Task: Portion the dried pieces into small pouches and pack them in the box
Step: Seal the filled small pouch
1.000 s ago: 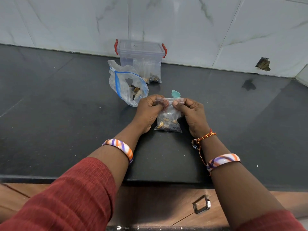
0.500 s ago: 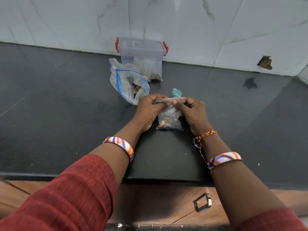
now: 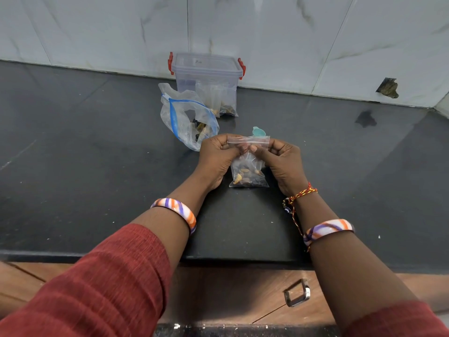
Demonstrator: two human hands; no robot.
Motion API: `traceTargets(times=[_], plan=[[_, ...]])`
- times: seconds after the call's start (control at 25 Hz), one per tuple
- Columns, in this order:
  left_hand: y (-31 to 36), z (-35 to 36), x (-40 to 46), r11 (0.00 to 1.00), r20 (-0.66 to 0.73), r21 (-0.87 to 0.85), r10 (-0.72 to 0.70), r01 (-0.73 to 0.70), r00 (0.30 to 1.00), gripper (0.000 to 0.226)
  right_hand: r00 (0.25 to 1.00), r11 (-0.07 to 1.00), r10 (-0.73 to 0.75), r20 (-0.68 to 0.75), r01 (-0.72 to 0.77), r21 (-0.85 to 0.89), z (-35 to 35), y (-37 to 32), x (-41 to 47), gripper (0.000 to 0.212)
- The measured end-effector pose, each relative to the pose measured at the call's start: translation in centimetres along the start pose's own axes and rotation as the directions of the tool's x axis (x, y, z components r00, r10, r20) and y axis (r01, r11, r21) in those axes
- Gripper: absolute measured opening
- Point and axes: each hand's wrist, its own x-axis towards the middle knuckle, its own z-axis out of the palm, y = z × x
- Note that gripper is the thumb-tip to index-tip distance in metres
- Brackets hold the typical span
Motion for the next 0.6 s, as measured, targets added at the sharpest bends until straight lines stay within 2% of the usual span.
traceTargets(times=[0.12, 0.44, 0.6], plan=[[-0.01, -0.07, -0.02, 1.0, 0.0, -0.008, 0.013, -0.013, 1.0, 0.024, 1.0, 0.999, -0.025, -0.006, 0.025, -0.036, 0.02, 0.09, 0.0, 0.008], [0.05, 0.0, 0.03, 1.0, 0.018, 0.019, -0.01, 0.009, 1.0, 0.018, 1.0, 0.999, -0.027, -0.007, 0.027, -0.034, -0.05, 0.05, 0.04, 0.011], [0.12, 0.19, -0.1, 0.996, 0.001, 0.091, 0.011, -0.011, 1.0, 0.013, 0.999, 0.996, -0.032, 0.018, 0.033, -0.079, 0.07, 0.17, 0.21, 0.011]])
